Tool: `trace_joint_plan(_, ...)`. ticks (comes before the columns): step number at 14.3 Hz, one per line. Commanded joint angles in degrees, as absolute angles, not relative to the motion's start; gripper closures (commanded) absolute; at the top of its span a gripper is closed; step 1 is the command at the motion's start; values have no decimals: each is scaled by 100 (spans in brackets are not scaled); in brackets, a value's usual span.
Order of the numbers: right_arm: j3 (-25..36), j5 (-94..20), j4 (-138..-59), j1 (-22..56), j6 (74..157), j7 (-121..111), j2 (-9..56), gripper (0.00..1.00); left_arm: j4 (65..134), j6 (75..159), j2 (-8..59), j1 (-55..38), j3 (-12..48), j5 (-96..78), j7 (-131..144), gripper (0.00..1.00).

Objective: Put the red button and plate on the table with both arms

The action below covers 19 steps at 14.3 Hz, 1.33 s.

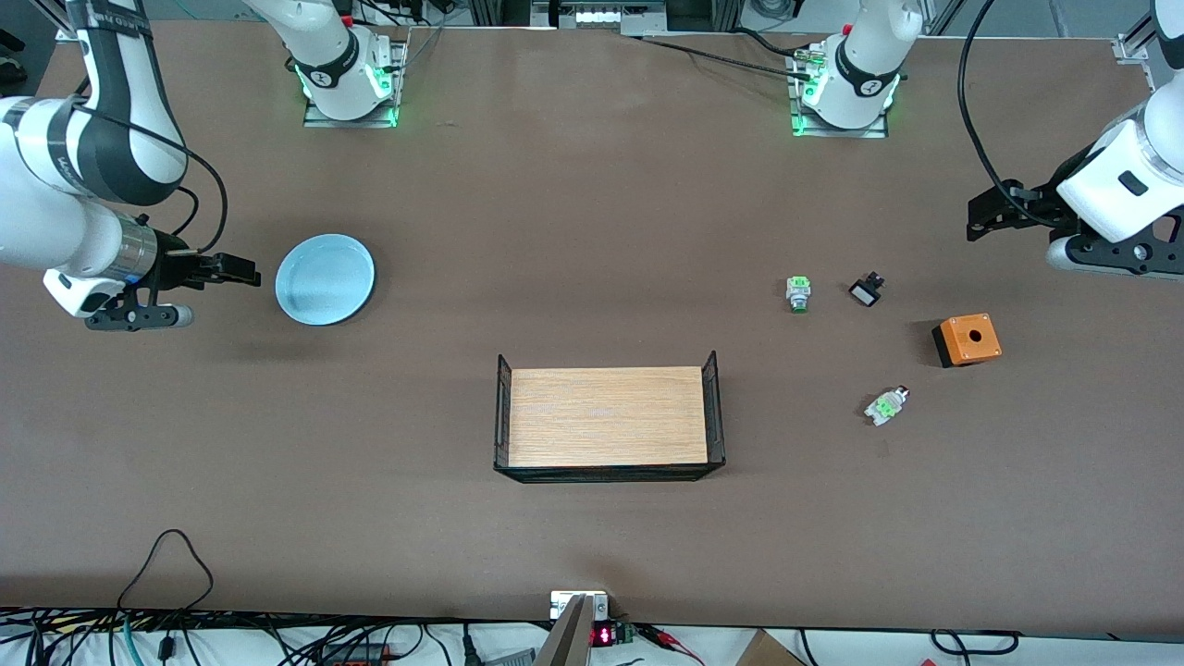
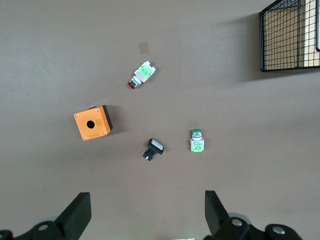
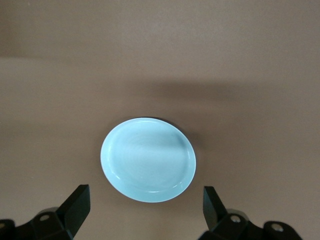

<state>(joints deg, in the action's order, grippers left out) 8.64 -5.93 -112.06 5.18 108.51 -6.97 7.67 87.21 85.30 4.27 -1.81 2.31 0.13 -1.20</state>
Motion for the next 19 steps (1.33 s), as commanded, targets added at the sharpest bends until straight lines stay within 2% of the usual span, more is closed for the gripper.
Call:
trace_joint_plan(1, 870, -510, -10593, 729, 10154, -248, 730, 0, 8534, 8394, 510, -202, 246, 97, -97, 0)
trace_joint_plan(5, 853, 79, -9266, 923, 8765, -114, 729, 0, 8534, 8394, 510, -193, 237, 88, -79, 0)
trace_joint_plan(7, 861, 114, -8826, 905, 8439, -114, 721, 0, 8534, 8394, 510, -193, 237, 88, -79, 0)
trace_joint_plan(9, 861, 149, -8597, 643, 8446, -184, 668, 0, 8534, 8394, 510, -193, 237, 79, -79, 0)
trace_joint_plan(13, 896, 158, -8534, 352, 8420, -106, 475, 0, 8534, 8394, 510, -176, 237, 53, -79, 0)
trace_joint_plan(15, 879, 123, -8831, 378, 8516, -79, 247, 0, 8534, 8394, 510, -167, 237, 53, -79, 0)
trace_joint_plan(19, 879, 158, -9737, 378, 9219, -88, -350, 0, 8534, 8394, 510, -158, 237, 53, -70, 0)
